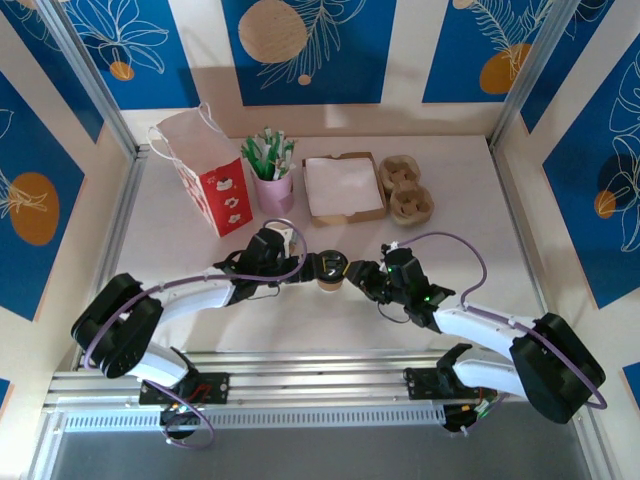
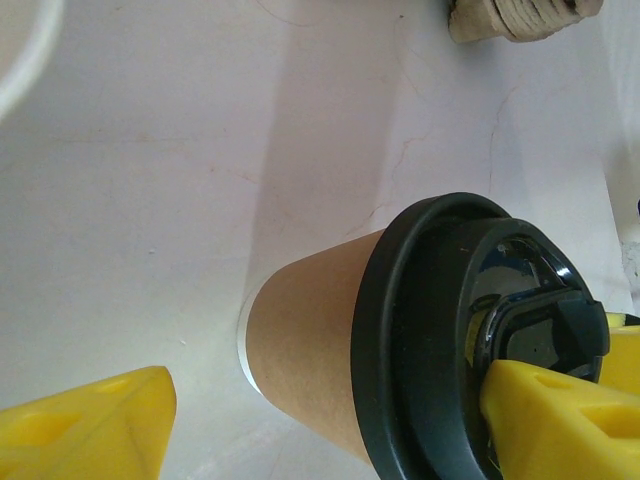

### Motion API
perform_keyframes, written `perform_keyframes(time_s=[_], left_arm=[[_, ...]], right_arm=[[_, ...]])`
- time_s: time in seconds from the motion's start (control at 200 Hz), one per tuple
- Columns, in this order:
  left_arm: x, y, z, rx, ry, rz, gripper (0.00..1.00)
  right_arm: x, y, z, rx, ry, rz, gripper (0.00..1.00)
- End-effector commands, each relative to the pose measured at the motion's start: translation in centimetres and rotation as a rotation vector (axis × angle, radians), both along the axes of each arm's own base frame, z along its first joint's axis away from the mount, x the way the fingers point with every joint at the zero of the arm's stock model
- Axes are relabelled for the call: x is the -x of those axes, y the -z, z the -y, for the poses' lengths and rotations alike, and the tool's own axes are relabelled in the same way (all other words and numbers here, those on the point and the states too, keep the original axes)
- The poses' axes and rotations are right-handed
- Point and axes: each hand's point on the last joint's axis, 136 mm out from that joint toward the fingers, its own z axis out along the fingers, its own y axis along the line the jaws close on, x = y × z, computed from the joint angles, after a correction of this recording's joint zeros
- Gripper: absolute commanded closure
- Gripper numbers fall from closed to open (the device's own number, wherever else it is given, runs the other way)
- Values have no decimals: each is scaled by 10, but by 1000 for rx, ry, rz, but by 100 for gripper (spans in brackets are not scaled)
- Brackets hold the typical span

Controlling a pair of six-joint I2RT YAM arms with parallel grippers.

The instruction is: Pack the takeout coffee

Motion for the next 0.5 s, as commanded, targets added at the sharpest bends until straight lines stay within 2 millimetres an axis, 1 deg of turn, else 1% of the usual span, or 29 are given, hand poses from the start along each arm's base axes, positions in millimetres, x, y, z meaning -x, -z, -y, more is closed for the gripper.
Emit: perform_keyframes(time_s=[0.0,0.13,0.195,0.265,0.355,0.495], left_arm=[[98,122,-86,-447,37,-410,21],[99,123,-87,-447,38,-409,21],[98,122,-87,-449,38,-407,21],[97,119,-86,-446,39,-400,21],[94,116,-84,-448,42,-394,21],[91,111,-82,-449,47,-382,21]], right_arm=[[10,28,17,120,43,-99,60],[15,41,29,175,80,-151,60],[15,40,25,165,54,-146,60],[13,33,19,164,29,-134,59],[7,18,15,160,10,-104,57],[-3,-12,6,167,-42,-34,53]])
